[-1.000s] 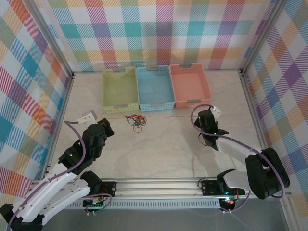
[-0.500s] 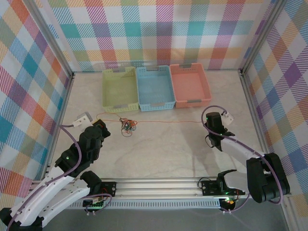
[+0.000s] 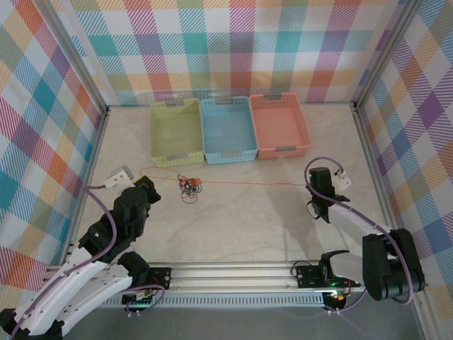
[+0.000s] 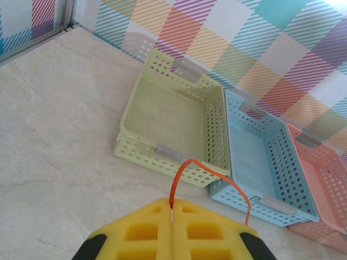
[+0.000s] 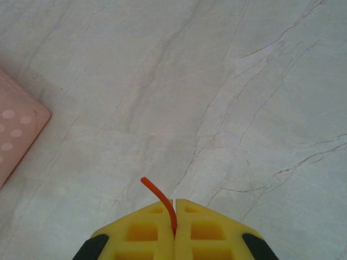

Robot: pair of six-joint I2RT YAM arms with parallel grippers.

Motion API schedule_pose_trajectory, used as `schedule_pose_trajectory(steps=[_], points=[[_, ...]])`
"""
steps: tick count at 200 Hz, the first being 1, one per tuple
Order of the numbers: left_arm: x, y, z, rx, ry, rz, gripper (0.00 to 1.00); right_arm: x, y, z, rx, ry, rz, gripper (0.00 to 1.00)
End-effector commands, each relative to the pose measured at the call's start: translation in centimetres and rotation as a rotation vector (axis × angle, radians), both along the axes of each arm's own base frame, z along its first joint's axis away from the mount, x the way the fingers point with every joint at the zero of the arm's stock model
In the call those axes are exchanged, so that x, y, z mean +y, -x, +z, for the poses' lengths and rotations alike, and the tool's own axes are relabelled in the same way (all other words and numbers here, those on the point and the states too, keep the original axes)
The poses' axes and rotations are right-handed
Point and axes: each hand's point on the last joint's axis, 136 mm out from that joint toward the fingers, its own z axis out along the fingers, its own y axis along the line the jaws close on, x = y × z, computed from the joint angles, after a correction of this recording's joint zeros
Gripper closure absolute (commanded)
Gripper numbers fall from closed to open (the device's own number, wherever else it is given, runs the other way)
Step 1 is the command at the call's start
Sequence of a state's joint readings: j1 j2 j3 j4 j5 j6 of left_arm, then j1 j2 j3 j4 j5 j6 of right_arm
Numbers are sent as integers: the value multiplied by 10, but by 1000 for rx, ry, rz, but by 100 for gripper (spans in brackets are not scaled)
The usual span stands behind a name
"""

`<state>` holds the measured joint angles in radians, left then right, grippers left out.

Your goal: Untangle the cables

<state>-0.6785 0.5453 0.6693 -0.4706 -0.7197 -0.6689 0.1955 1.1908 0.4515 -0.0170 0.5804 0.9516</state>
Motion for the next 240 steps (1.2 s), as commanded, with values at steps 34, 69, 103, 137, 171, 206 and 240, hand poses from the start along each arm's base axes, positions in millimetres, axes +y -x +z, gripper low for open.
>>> schedule_pose_trajectory(steps=[34, 69, 103, 137, 171, 206, 240], points=[[-19, -9, 0, 1, -6, -84, 100, 25, -19, 35, -103, 65, 231, 59], [-37, -14, -2, 9, -6, -164, 100, 87, -31, 85, -262, 147, 586, 52], [-53, -15, -2, 7, -5, -249, 100, 199, -27, 100, -393, -49, 1091, 51], [-64, -15, 0, 1, 1, -309, 100, 294, 1, 96, -384, -80, 1497, 50], [-87, -17, 5, -9, 15, -414, 100, 341, 25, 97, -464, -154, 1729, 49], [-111, -18, 2, 51, 37, -517, 100, 348, 23, 99, -475, -88, 1765, 49], [-138, -15, 5, 125, 41, -642, 100, 352, 27, 93, -502, -26, 1836, 48]])
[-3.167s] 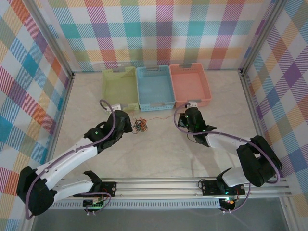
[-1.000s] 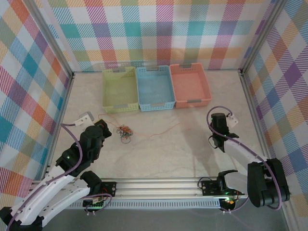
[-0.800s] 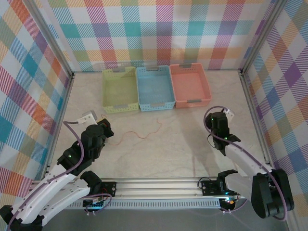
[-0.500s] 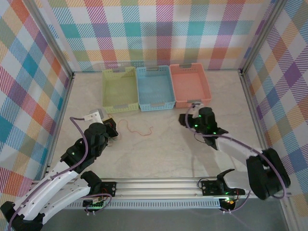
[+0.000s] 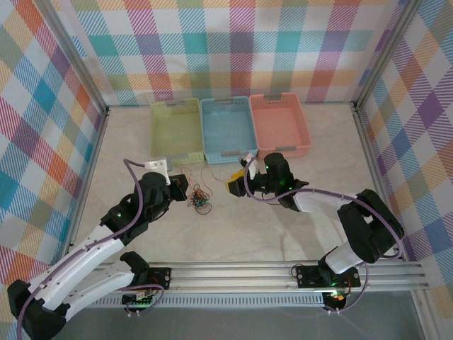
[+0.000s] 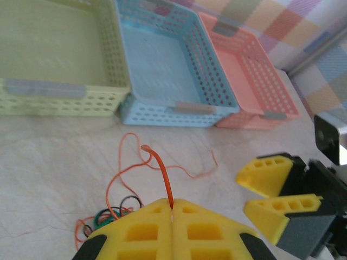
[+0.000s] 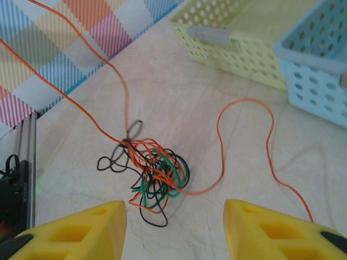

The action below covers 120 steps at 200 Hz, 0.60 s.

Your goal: Untangle the cables

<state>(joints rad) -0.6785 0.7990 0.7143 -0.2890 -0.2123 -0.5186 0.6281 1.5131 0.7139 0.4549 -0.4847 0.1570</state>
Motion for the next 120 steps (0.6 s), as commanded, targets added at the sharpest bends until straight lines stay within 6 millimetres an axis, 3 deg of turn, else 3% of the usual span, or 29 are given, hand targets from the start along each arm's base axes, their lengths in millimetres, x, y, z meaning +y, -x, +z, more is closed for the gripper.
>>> schedule_pose_trajectory(steps=[1, 31, 66, 120], points=[[-24, 4, 25, 2, 34, -129, 100, 10, 3, 8, -111, -5, 89, 48], [-20, 6, 3, 96, -38, -114, 100, 17, -2, -14, -144, 77, 142, 47], [-4, 18, -31, 224, -99, -64, 100, 29, -10, -21, -185, 123, 214, 46], [39, 42, -55, 298, -172, 64, 100, 47, -23, -37, -89, 186, 252, 46]])
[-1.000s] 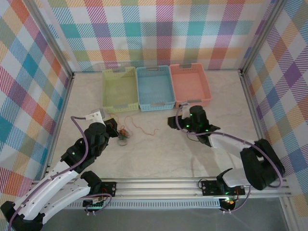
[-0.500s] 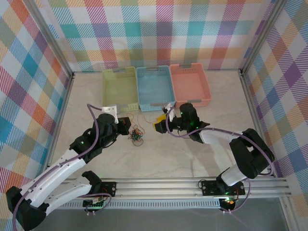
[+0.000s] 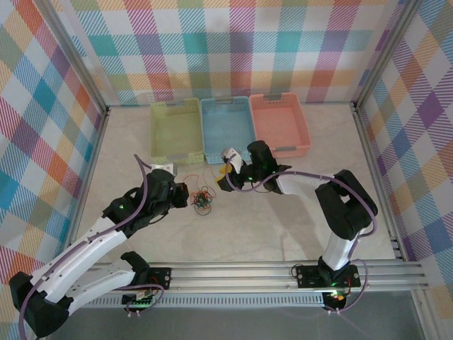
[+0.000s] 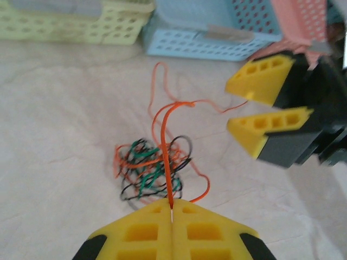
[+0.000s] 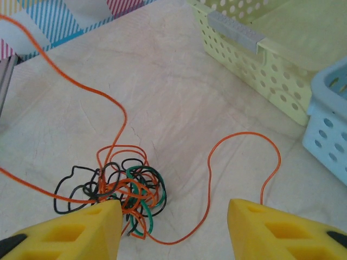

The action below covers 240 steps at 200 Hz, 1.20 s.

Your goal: Untangle the cables

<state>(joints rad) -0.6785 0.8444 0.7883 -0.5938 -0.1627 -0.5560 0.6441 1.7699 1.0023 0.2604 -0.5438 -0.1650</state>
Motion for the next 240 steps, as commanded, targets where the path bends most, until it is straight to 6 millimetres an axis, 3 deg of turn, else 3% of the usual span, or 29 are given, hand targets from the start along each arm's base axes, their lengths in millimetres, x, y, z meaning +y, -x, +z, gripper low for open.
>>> schedule_pose_trajectory(steps=[1, 32, 87, 145, 194, 218, 240], points=[[28, 15, -14, 48, -60, 82, 100, 7, 6, -11, 50, 46, 49, 46], [31, 25, -24, 56, -33, 77, 100, 21, 12, -14, 179, 35, 15, 46], [32, 30, -33, 58, -22, 65, 100, 50, 6, -28, 477, 161, -244, 47], [32, 31, -32, 46, -18, 58, 100, 45, -18, -58, 480, 312, -430, 45], [26, 28, -32, 49, -3, 43, 100, 60, -25, -76, 518, 325, -404, 45], [27, 28, -30, 44, -4, 45, 100, 63, -29, -79, 499, 328, -402, 54], [27, 27, -29, 43, -8, 48, 100, 66, -32, -68, 462, 283, -391, 74]])
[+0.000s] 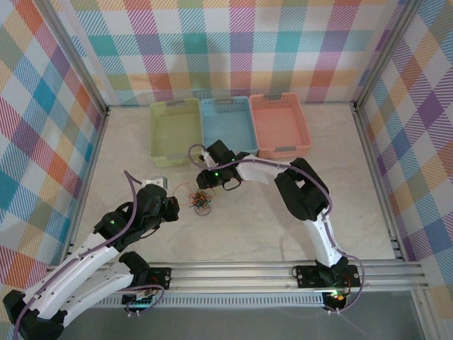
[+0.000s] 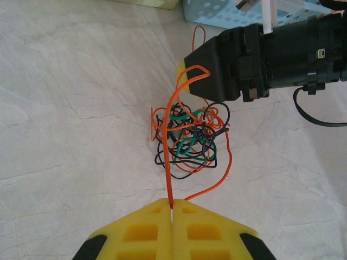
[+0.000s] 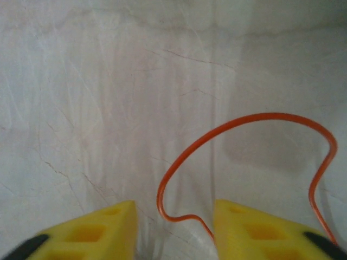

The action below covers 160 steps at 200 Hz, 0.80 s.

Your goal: Untangle the cables

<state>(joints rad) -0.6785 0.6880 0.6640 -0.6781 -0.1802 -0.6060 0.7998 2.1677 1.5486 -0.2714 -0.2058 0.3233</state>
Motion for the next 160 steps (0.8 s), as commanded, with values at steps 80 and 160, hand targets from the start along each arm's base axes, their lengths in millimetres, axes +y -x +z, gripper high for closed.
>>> schedule_pose_trajectory(steps=[80, 160], points=[[28, 4, 16, -52, -32, 99, 100, -82, -19, 114, -365, -196, -162, 100], [77, 12, 33, -153, -76, 303, 100, -257, -46, 115, -400, -116, -698, 100]])
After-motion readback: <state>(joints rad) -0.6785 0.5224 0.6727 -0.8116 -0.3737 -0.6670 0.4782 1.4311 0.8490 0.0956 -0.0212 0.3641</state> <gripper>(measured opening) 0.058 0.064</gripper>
